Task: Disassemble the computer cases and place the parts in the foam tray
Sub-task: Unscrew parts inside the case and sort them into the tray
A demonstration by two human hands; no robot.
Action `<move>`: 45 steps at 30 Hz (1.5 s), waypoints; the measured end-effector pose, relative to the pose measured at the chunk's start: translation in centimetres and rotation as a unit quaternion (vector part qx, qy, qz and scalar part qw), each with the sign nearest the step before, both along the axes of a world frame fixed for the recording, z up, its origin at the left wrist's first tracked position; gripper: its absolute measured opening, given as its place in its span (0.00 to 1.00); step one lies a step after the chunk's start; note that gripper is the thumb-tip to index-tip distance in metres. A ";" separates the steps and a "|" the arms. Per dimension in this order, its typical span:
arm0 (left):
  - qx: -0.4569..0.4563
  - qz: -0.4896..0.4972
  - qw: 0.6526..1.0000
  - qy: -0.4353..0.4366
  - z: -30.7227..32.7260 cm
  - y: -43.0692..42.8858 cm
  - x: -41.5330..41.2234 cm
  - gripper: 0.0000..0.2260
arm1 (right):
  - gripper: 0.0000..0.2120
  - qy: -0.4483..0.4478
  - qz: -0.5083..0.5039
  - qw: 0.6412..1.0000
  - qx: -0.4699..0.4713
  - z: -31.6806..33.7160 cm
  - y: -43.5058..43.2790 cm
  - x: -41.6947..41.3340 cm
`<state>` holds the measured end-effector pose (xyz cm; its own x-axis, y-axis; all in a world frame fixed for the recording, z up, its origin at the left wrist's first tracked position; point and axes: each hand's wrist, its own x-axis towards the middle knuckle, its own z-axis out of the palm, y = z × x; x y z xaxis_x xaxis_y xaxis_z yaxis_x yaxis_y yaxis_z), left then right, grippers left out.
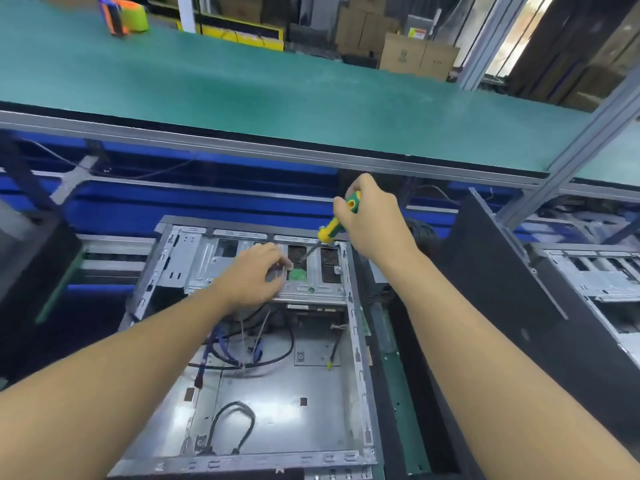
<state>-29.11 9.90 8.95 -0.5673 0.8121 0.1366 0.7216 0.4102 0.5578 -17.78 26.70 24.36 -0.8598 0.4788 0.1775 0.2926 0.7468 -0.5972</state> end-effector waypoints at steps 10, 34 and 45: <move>0.021 -0.008 0.996 0.088 -1.5 -0.7 0.2 0.06 | 0.09 -0.039 0.069 0.997 0.018 -2.1 -2.5 -0.8; 0.035 0.006 0.999 0.003 -2.4 -0.3 -1.0 0.03 | 0.18 -0.114 0.094 0.978 0.146 -1.5 -3.4 -1.4; 0.047 0.002 0.999 0.004 -2.3 -0.3 -1.1 0.04 | 0.12 -0.150 0.151 0.965 0.155 -0.3 -3.6 -1.5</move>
<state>-30.21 9.62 6.69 -0.5695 0.7929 0.2166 0.7244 0.3597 0.5881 -19.24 23.05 24.03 -0.9866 0.1628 -0.0066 0.1591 0.9540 -0.2541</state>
